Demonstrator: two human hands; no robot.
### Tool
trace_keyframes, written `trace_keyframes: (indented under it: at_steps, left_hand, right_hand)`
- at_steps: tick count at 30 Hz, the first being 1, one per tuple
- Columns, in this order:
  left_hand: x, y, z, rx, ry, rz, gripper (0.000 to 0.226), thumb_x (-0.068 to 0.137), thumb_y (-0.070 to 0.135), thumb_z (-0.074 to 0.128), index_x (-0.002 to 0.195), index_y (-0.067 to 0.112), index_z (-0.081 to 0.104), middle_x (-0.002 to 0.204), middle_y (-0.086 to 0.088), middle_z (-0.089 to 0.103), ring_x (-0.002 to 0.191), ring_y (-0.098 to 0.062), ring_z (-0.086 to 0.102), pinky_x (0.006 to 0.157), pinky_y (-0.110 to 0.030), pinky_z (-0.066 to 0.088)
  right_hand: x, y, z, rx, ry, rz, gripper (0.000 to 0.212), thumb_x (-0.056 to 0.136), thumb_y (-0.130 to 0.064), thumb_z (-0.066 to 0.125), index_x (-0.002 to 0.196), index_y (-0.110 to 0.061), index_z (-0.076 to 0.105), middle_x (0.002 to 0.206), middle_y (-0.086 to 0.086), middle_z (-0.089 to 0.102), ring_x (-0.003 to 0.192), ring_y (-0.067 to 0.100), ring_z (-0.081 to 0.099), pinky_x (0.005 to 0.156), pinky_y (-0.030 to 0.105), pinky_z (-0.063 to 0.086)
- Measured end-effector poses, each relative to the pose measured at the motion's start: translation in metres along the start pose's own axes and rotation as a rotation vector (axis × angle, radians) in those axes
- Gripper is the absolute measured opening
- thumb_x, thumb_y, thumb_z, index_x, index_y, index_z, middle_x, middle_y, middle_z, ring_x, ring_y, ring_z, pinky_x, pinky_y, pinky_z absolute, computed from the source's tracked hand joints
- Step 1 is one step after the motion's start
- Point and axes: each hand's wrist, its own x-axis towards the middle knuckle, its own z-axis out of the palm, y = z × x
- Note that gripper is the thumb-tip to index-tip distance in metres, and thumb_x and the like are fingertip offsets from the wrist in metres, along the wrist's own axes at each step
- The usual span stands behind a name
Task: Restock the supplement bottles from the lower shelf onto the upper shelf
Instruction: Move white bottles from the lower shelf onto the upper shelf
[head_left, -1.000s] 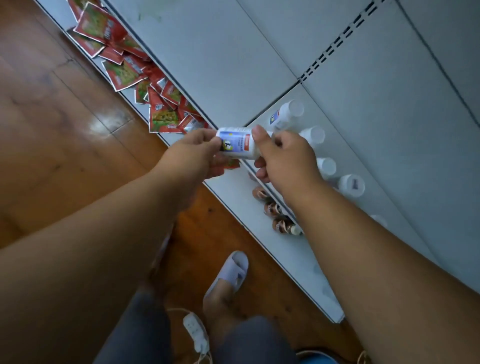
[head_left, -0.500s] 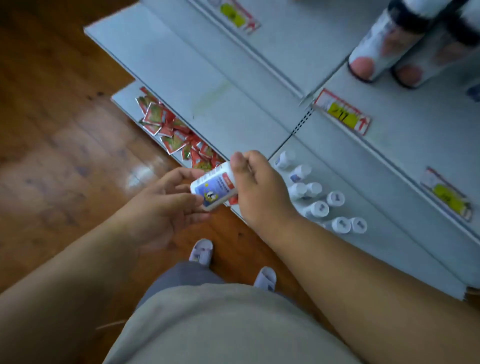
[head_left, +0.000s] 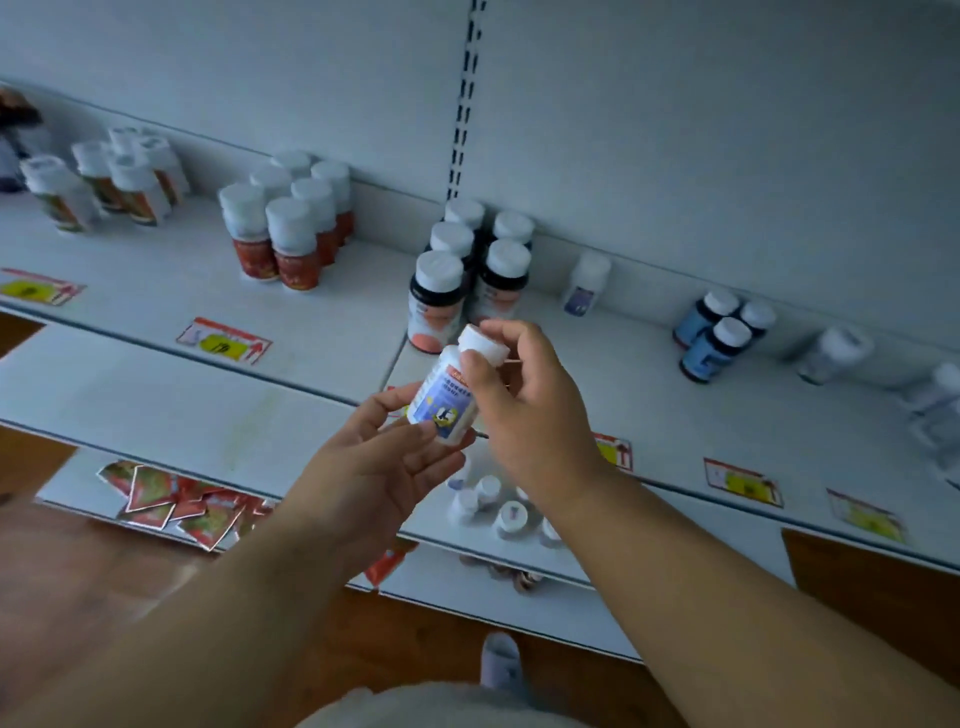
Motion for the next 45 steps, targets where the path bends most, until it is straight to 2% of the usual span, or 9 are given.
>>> trace_keyframes:
  at_steps: [7, 13, 17, 19, 23, 29, 34, 40, 45]
  left_hand:
    - [0.067, -0.036, 0.085, 0.451, 0.111, -0.024, 0.032, 0.088, -0.002, 0.067, 0.115, 0.014, 0.063, 0.096, -0.008, 0.076, 0.093, -0.024, 0.071, 0.085, -0.036, 0.056]
    - [0.153, -0.061, 0.139, 0.635, 0.159, -0.076, 0.036, 0.088, -0.001, 0.067, 0.121, 0.011, 0.061, 0.103, -0.009, 0.071, 0.093, -0.025, 0.07, 0.083, -0.032, 0.059]
    - [0.187, -0.074, 0.156, 0.96, 0.192, -0.007, 0.045, 0.093, 0.006, 0.061, 0.132, 0.027, 0.056, 0.118, 0.001, 0.062, 0.099, -0.021, 0.063, 0.086, -0.034, 0.055]
    - [0.2, -0.078, 0.162, 1.003, 0.22, 0.033, 0.038, 0.096, 0.011, 0.057, 0.129, 0.03, 0.057, 0.115, -0.004, 0.061, 0.1, -0.022, 0.061, 0.08, -0.032, 0.053]
    - [0.22, -0.084, 0.168, 1.025, 0.218, 0.038, 0.03, 0.098, 0.016, 0.054, 0.123, 0.031, 0.06, 0.115, -0.004, 0.062, 0.105, -0.024, 0.06, 0.096, -0.04, 0.052]
    - [0.234, -0.086, 0.169, 0.976, 0.229, 0.069, 0.038, 0.095, 0.007, 0.051, 0.096, 0.045, 0.058, 0.113, -0.003, 0.065, 0.104, -0.024, 0.062, 0.097, -0.041, 0.052]
    - [0.241, -0.085, 0.163, 1.061, 0.265, 0.126, 0.04, 0.093, 0.01, 0.055, 0.125, 0.034, 0.058, 0.122, 0.005, 0.063, 0.102, -0.02, 0.062, 0.089, -0.035, 0.054]
    - [0.217, -0.076, 0.159, 1.53, 0.181, 0.349, 0.049, 0.093, 0.013, 0.058, 0.139, 0.027, 0.049, 0.133, 0.003, 0.054, 0.107, -0.011, 0.056, 0.085, -0.023, 0.043]
    - [0.183, -0.065, 0.143, 1.611, 0.094, 0.459, 0.05, 0.091, 0.013, 0.06, 0.138, 0.026, 0.049, 0.137, 0.002, 0.051, 0.118, -0.017, 0.055, 0.094, -0.034, 0.05]
  right_hand:
    - [0.044, 0.046, -0.091, -0.179, -0.044, 0.046, 0.045, 0.087, -0.031, 0.071, 0.128, -0.036, 0.053, 0.119, -0.01, 0.063, 0.096, 0.006, 0.062, 0.082, 0.019, 0.05]
    - [0.109, 0.094, -0.149, -0.32, -0.135, 0.056, 0.056, 0.081, -0.027, 0.08, 0.127, -0.035, 0.048, 0.121, -0.009, 0.061, 0.099, 0.013, 0.064, 0.087, 0.042, 0.056]
    - [0.141, 0.126, -0.165, -0.398, -0.1, 0.03, 0.053, 0.078, -0.032, 0.081, 0.118, -0.032, 0.045, 0.118, -0.003, 0.062, 0.098, 0.019, 0.063, 0.084, 0.045, 0.055]
    - [0.152, 0.139, -0.166, -0.384, -0.095, 0.005, 0.052, 0.079, -0.034, 0.081, 0.117, -0.028, 0.046, 0.116, -0.001, 0.062, 0.098, 0.021, 0.062, 0.082, 0.043, 0.054]
    - [0.167, 0.159, -0.16, -0.426, -0.082, -0.058, 0.053, 0.081, -0.03, 0.078, 0.123, -0.017, 0.05, 0.124, 0.006, 0.053, 0.104, 0.021, 0.056, 0.084, 0.036, 0.047]
    - [0.18, 0.176, -0.153, -0.533, -0.043, -0.154, 0.044, 0.079, -0.02, 0.077, 0.115, -0.008, 0.054, 0.118, 0.014, 0.048, 0.103, 0.03, 0.053, 0.08, 0.035, 0.044]
    - [0.191, 0.179, -0.146, -0.559, 0.011, -0.173, 0.041, 0.077, -0.012, 0.076, 0.112, -0.003, 0.056, 0.114, 0.019, 0.051, 0.099, 0.037, 0.054, 0.078, 0.029, 0.033]
    - [0.162, 0.165, -0.147, -0.598, 0.109, -0.232, 0.056, 0.076, -0.021, 0.076, 0.121, -0.016, 0.043, 0.119, 0.015, 0.049, 0.107, 0.034, 0.051, 0.08, 0.044, 0.049]
    - [0.112, 0.138, -0.14, -0.662, 0.147, -0.239, 0.057, 0.079, -0.019, 0.077, 0.126, -0.005, 0.048, 0.13, 0.016, 0.048, 0.119, 0.033, 0.049, 0.094, 0.043, 0.048]
